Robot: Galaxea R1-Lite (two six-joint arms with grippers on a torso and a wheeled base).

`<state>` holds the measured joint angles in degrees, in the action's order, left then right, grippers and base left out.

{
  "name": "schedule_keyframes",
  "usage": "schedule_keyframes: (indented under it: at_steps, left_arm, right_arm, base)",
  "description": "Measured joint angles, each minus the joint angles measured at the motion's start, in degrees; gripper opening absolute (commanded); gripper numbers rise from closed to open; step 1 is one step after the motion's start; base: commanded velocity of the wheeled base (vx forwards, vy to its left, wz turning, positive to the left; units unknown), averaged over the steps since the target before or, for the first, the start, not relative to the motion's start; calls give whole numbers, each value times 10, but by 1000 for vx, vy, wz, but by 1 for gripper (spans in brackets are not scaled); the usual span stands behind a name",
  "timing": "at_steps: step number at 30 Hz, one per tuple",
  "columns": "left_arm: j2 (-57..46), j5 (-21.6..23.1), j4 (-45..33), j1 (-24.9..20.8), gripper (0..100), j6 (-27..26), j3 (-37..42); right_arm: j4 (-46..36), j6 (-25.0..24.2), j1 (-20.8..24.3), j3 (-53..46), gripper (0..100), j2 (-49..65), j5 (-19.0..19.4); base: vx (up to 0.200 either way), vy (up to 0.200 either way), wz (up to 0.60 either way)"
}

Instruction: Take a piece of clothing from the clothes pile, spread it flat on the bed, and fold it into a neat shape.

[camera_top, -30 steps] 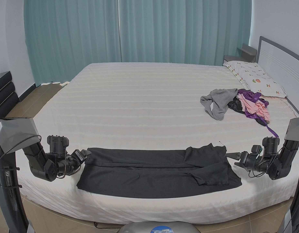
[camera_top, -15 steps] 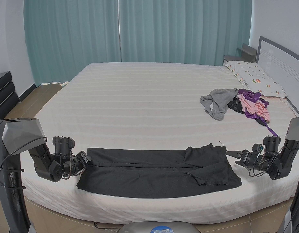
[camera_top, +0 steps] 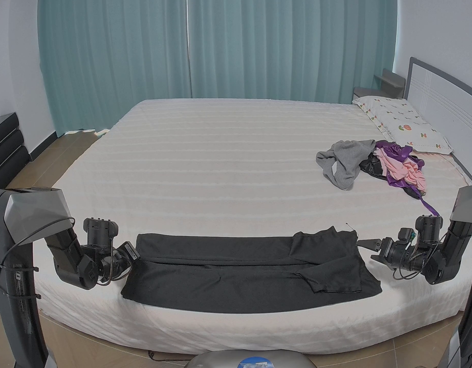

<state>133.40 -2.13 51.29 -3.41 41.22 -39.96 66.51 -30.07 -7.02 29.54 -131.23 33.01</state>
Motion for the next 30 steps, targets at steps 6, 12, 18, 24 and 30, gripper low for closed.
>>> schedule_keyframes:
  at_steps: [6,12,18,24,30]
  left_arm:
    - [-4,0,-1,-1,0,2,4]
    - [-9,1,-2,-1,100,5,7]
    - [-22,5,-2,-1,100,6,12]
    - [-39,6,1,0,100,6,15]
    - [-47,6,-1,4,100,13,13]
  right_arm:
    - [0,0,0,0,100,-1,-1]
    - [0,0,0,1,100,-2,-1]
    - [0,-1,-1,1,100,-2,-1]
    - [-1,-1,-1,0,100,-2,-1]
    - [0,-1,-2,-1,100,-2,0]
  base:
    - [0,0,0]
    - [0,0,0]
    - [0,0,0]
    - [0,0,0]
    - [0,0,0]
